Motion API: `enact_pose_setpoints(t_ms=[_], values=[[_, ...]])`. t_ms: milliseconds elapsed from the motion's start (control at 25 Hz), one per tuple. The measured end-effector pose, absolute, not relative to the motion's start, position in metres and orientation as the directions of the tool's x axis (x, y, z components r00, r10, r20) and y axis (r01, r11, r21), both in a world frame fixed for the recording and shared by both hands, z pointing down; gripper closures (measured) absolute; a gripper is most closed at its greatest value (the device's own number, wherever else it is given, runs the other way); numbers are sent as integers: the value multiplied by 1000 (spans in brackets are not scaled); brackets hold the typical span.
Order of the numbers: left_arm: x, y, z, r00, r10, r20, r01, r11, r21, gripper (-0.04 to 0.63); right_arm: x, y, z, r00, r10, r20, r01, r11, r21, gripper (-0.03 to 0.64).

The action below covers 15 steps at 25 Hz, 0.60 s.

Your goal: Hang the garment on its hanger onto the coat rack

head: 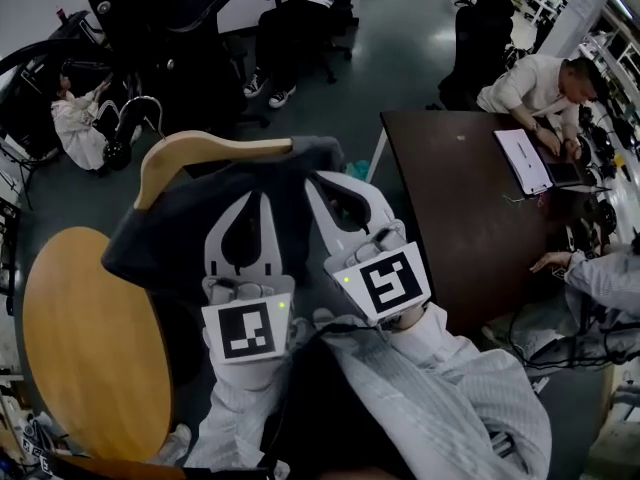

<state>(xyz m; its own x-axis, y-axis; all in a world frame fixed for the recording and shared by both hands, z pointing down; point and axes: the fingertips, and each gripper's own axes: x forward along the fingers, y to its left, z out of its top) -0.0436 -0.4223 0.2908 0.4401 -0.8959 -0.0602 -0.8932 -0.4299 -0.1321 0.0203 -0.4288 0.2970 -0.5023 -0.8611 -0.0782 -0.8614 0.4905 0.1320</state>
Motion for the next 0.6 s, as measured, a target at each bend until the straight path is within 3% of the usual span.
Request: enact_pose_setpoints(t_ms=[320, 600], values=[[-30, -433, 304, 443, -895, -45, -896, -441, -58, 591, 38, -435, 321, -477, -879, -21, -875, 472, 107, 615], [-29, -437, 302, 477, -878, -48, -877, -472, -86, 591, 32, -441, 318, -483, -875, -28, -870, 476, 131, 616]])
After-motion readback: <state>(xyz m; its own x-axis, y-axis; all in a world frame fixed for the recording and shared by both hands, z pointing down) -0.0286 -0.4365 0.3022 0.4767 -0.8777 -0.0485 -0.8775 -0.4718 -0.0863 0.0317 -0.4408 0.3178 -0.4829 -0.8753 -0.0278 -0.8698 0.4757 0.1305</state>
